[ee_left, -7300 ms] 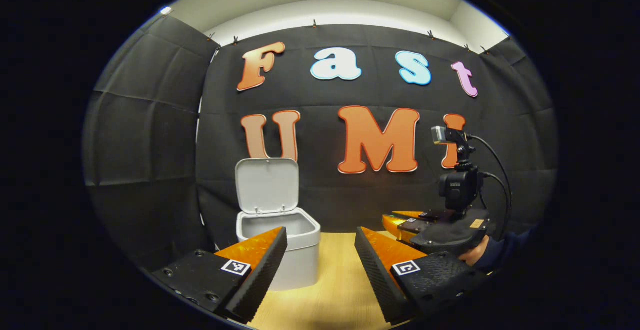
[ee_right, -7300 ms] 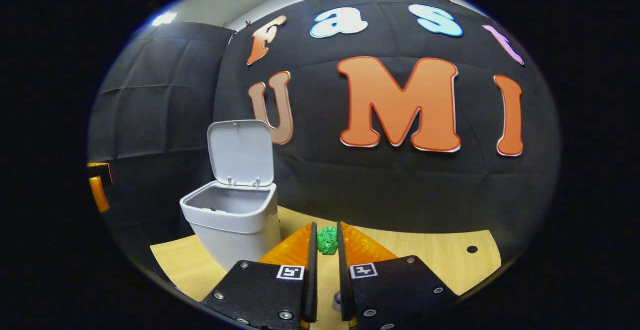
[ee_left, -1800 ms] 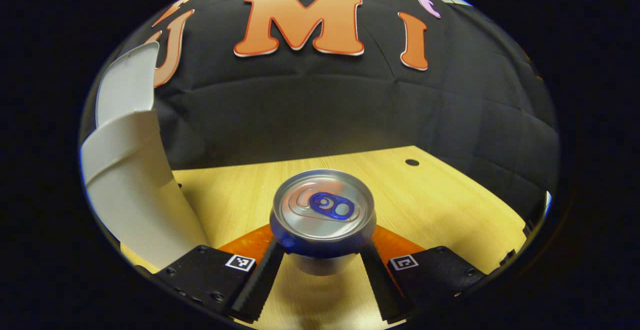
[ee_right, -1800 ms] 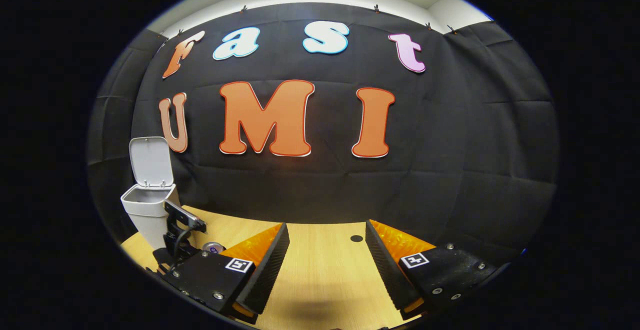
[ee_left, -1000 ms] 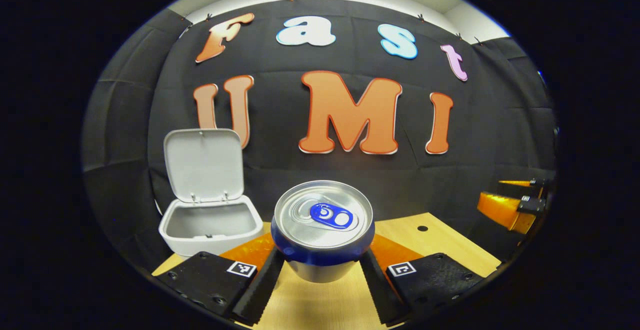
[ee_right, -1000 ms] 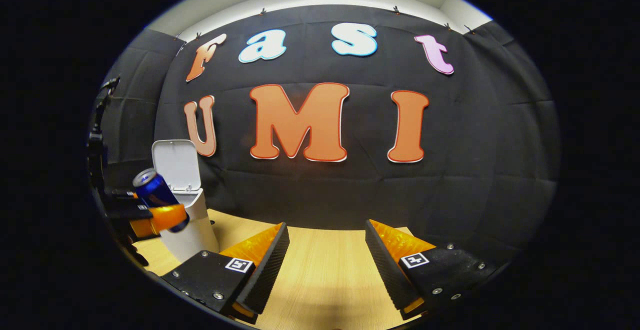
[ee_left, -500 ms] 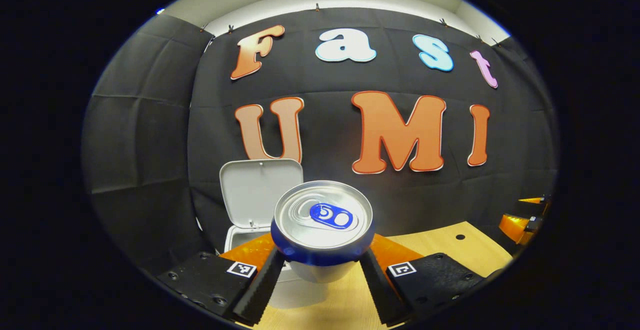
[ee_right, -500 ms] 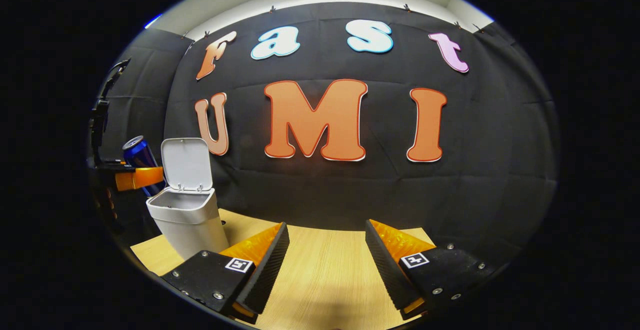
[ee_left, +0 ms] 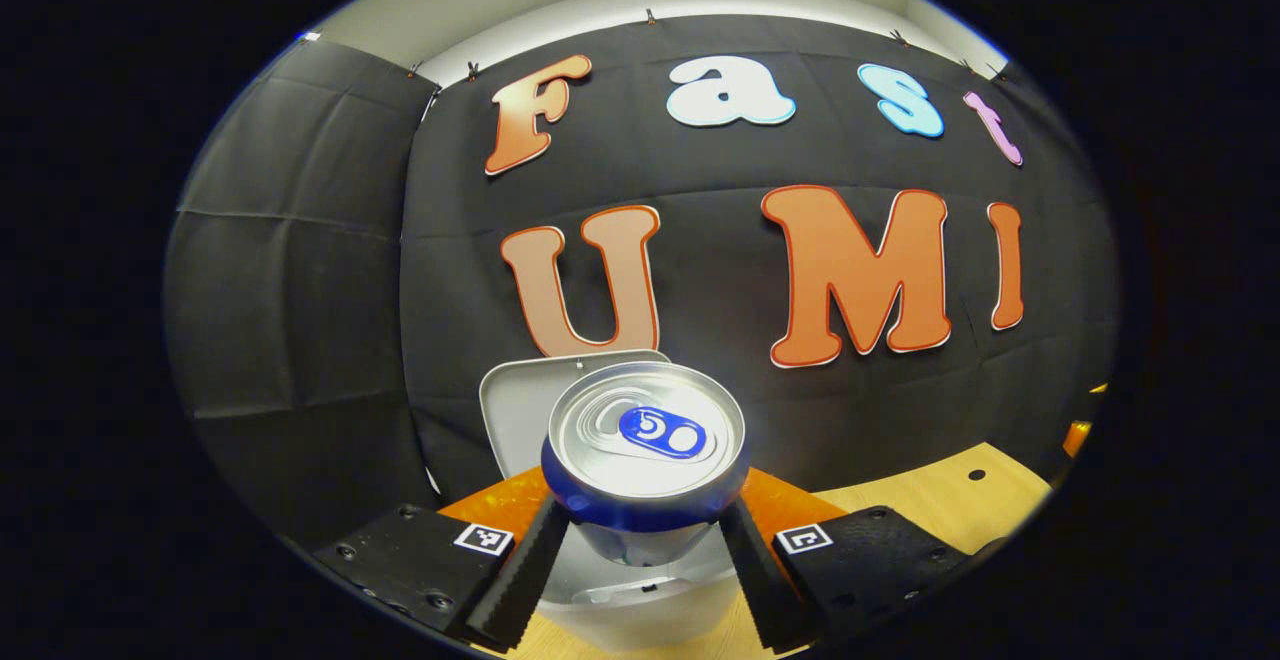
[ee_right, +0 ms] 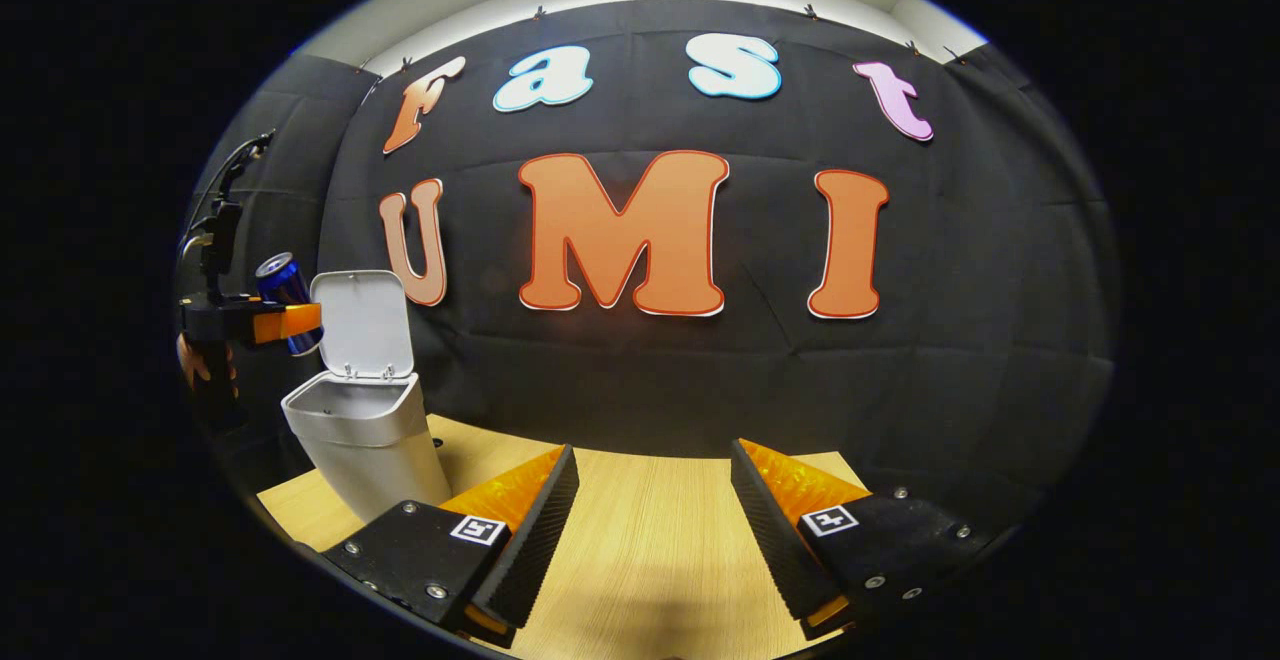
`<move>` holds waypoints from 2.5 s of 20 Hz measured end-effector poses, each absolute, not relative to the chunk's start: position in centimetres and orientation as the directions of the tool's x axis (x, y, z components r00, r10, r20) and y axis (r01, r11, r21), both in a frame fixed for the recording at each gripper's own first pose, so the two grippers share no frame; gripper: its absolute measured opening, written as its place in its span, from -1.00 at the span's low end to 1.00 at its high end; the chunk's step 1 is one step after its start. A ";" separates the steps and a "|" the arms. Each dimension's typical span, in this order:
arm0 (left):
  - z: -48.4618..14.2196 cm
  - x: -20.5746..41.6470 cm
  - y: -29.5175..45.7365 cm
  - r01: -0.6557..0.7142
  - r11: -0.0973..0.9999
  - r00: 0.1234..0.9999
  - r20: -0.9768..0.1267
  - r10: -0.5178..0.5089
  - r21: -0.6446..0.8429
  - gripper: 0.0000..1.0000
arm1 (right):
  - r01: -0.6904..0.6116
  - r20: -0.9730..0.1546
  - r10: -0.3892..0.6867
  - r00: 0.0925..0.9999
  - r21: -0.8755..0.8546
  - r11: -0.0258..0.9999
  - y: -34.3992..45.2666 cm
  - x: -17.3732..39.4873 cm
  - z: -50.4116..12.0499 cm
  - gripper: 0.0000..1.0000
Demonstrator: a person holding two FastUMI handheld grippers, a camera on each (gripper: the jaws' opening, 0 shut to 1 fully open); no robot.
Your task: Press the lid of the desktop garbage bin to open it, pick up the crumpled paper on the desktop and throw it into the bin, then pick up the pop can on the desktop and drop it into the bin, and finally close the garbage bin lid.
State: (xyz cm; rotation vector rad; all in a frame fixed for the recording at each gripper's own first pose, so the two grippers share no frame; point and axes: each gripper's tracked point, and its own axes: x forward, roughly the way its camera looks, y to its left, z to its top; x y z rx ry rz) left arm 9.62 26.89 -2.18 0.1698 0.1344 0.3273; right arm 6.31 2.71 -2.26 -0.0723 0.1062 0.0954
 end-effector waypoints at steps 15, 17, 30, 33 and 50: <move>-7.2 14.5 31.4 -0.337 0.924 0.915 -0.170 0.367 0.183 0.92 | -0.051 -0.117 0.042 0.992 -0.073 0.996 0.8 5.6 -2.4 0.83; -5.5 14.8 30.9 -0.332 0.926 0.924 -0.135 0.358 0.179 0.92 | -0.047 -0.116 0.039 0.992 -0.074 0.996 0.7 5.7 -2.3 0.84; 9.4 18.5 29.3 -0.334 0.897 0.942 0.149 0.302 0.289 0.94 | -0.052 -0.107 0.044 0.993 -0.066 0.996 0.3 5.5 -1.8 0.83; 8.8 19.0 29.2 -0.329 0.905 0.943 0.134 0.304 0.269 0.94 | -0.043 -0.118 0.034 0.992 -0.067 0.997 0.3 5.3 -2.1 0.83; 5.0 27.2 37.8 -0.332 0.919 0.935 -0.055 0.351 0.213 0.87 | 0.036 -0.139 -0.048 0.989 -0.092 0.995 3.0 2.0 -2.6 0.84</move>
